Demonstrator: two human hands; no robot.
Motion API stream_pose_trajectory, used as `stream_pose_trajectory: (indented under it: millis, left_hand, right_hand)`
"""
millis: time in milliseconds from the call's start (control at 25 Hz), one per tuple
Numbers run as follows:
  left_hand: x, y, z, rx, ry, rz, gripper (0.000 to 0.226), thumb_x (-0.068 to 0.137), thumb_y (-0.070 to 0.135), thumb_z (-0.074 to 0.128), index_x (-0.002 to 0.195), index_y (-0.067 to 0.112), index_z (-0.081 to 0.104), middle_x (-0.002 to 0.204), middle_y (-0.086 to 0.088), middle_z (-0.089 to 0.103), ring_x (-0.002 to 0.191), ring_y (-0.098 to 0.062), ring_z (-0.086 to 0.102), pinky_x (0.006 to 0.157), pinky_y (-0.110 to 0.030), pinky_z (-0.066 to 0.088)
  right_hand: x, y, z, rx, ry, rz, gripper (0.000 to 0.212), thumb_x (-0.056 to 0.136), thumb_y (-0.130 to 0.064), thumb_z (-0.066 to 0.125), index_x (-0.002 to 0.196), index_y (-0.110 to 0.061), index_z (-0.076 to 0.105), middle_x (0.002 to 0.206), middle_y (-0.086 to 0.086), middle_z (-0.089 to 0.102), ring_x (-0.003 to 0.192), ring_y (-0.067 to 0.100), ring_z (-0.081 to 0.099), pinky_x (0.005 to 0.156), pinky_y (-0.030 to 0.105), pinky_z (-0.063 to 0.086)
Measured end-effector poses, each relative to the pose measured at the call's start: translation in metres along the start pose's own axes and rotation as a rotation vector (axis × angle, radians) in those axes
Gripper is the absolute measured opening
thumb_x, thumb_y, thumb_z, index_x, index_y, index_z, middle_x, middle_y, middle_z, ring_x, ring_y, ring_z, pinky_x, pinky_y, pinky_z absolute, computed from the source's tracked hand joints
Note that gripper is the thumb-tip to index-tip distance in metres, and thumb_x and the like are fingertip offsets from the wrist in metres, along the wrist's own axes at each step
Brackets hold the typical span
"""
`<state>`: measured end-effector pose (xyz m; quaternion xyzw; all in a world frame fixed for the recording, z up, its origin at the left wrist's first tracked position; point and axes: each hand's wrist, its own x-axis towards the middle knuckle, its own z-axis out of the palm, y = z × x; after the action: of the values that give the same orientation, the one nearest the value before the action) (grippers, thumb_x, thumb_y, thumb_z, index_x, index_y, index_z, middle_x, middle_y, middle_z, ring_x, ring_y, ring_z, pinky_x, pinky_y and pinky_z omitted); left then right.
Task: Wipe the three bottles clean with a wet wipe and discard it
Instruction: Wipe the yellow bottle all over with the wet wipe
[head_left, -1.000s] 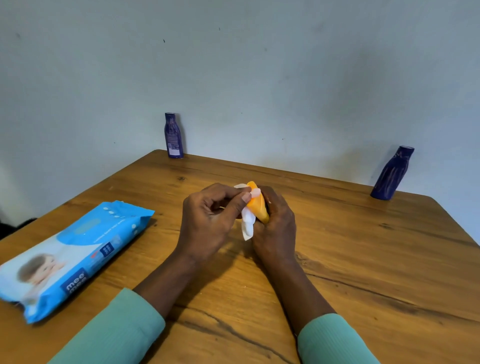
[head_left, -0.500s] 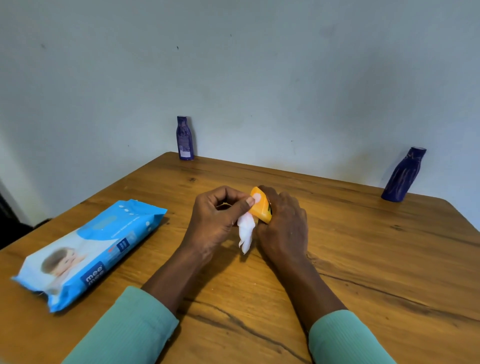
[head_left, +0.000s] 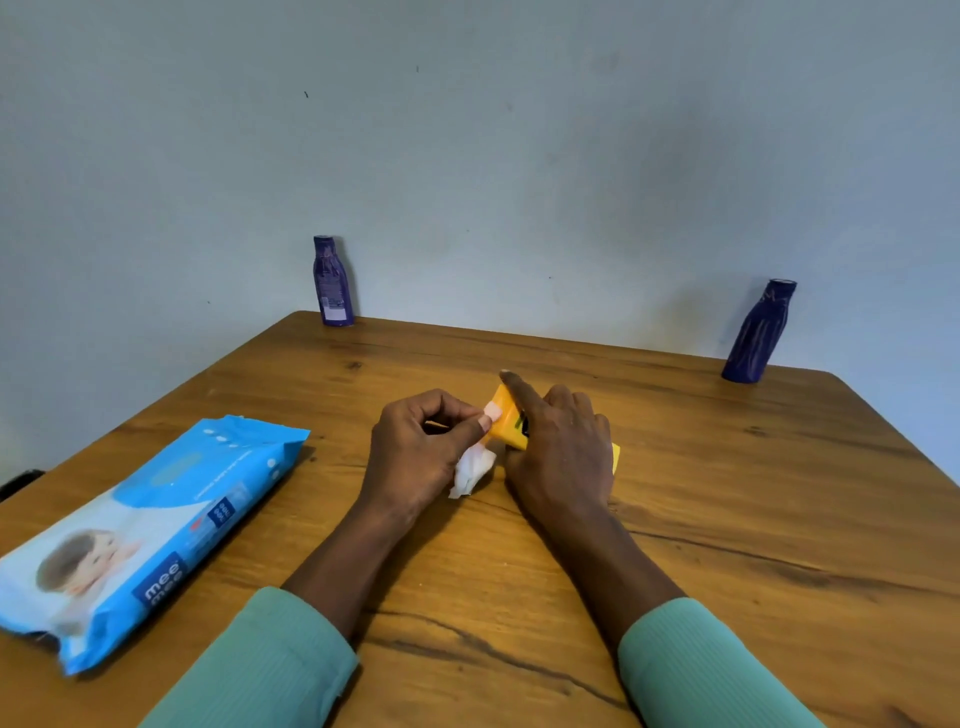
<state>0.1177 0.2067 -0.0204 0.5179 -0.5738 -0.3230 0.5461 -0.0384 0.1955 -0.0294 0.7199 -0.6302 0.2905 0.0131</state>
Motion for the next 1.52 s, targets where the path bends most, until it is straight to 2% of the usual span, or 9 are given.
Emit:
stream_pose_trajectory:
  millis: [240, 400, 520, 680, 920, 1120, 1320, 1400, 1520]
  left_hand:
    - [0.003, -0.001, 0.008, 0.107, 0.140, 0.092, 0.007, 0.086, 0.025, 0.085, 0.089, 0.024, 0.079, 0.085, 0.011, 0.077, 0.083, -0.005, 0.072, 0.071, -0.025, 0.061]
    - [0.005, -0.001, 0.009, 0.272, 0.200, 0.244, 0.005, 0.090, 0.027, 0.081, 0.094, 0.026, 0.079, 0.091, 0.013, 0.073, 0.085, -0.001, 0.068, 0.070, -0.015, 0.055]
    - [-0.005, 0.003, 0.010, 0.368, 0.113, 0.369, 0.013, 0.091, 0.022, 0.080, 0.104, 0.025, 0.081, 0.099, 0.012, 0.073, 0.091, 0.001, 0.067, 0.074, -0.009, 0.052]
    - [-0.010, 0.005, 0.011, 0.352, -0.057, 0.384, 0.027, 0.091, 0.017, 0.079, 0.116, 0.024, 0.078, 0.101, 0.013, 0.075, 0.091, 0.001, 0.067, 0.074, -0.008, 0.052]
    - [0.011, 0.006, 0.010, 0.500, 0.135, 0.432, 0.016, 0.096, 0.023, 0.075, 0.111, 0.021, 0.077, 0.104, 0.005, 0.073, 0.082, -0.004, 0.064, 0.068, -0.017, 0.052]
    - [-0.006, -0.002, 0.009, 0.567, -0.041, 0.461, 0.036, 0.095, 0.024, 0.074, 0.131, 0.023, 0.073, 0.113, 0.003, 0.062, 0.097, -0.008, 0.062, 0.081, -0.022, 0.054]
    - [-0.008, 0.002, 0.013, 0.556, -0.087, 0.569, 0.045, 0.092, 0.011, 0.076, 0.136, 0.017, 0.068, 0.120, 0.001, 0.073, 0.108, -0.010, 0.067, 0.094, -0.029, 0.058]
    - [0.000, 0.004, 0.018, 0.515, -0.038, 0.549, 0.040, 0.093, 0.012, 0.075, 0.132, 0.016, 0.070, 0.118, 0.000, 0.075, 0.106, -0.011, 0.069, 0.092, -0.032, 0.059]
    - [0.018, 0.002, 0.016, 0.452, 0.111, 0.397, 0.029, 0.096, 0.018, 0.073, 0.125, 0.019, 0.074, 0.116, 0.000, 0.074, 0.100, -0.011, 0.068, 0.088, -0.033, 0.060]
  right_hand:
    - [-0.001, -0.005, 0.005, -0.075, 0.042, -0.071, 0.065, 0.090, -0.032, 0.074, 0.149, -0.024, 0.047, 0.137, 0.000, 0.060, 0.125, 0.021, 0.048, 0.102, 0.038, 0.041]
    - [-0.002, -0.011, 0.007, -0.084, -0.018, -0.121, 0.073, 0.094, -0.042, 0.068, 0.156, -0.025, 0.035, 0.138, 0.001, 0.056, 0.127, 0.022, 0.046, 0.105, 0.038, 0.039]
    - [-0.004, -0.009, 0.008, -0.072, -0.034, -0.098, 0.077, 0.095, -0.042, 0.063, 0.161, -0.027, 0.024, 0.138, 0.001, 0.056, 0.127, 0.022, 0.046, 0.105, 0.039, 0.039]
    - [-0.003, -0.003, 0.008, -0.080, -0.019, -0.059, 0.076, 0.099, -0.046, 0.058, 0.162, -0.025, 0.022, 0.139, 0.001, 0.057, 0.128, 0.022, 0.047, 0.105, 0.040, 0.040]
    - [-0.003, -0.008, 0.002, -0.111, -0.105, -0.103, 0.088, 0.092, -0.047, 0.069, 0.162, -0.026, 0.020, 0.140, 0.004, 0.054, 0.130, 0.025, 0.044, 0.106, 0.041, 0.037]
    - [-0.005, -0.005, 0.003, -0.090, -0.026, -0.076, 0.073, 0.097, -0.040, 0.063, 0.159, -0.025, 0.029, 0.137, 0.002, 0.058, 0.128, 0.023, 0.047, 0.104, 0.040, 0.040]
    - [-0.006, -0.006, 0.003, -0.096, -0.048, -0.077, 0.052, 0.097, -0.040, 0.059, 0.144, -0.022, 0.045, 0.128, 0.001, 0.060, 0.121, 0.022, 0.049, 0.101, 0.039, 0.042]
    - [-0.004, -0.005, 0.002, -0.072, -0.051, -0.079, 0.053, 0.095, -0.039, 0.061, 0.143, -0.021, 0.046, 0.128, 0.002, 0.061, 0.121, 0.023, 0.050, 0.101, 0.040, 0.042]
    - [-0.005, -0.009, 0.002, -0.085, -0.066, -0.128, 0.065, 0.093, -0.039, 0.066, 0.150, -0.023, 0.041, 0.133, 0.003, 0.061, 0.125, 0.024, 0.050, 0.104, 0.041, 0.042]
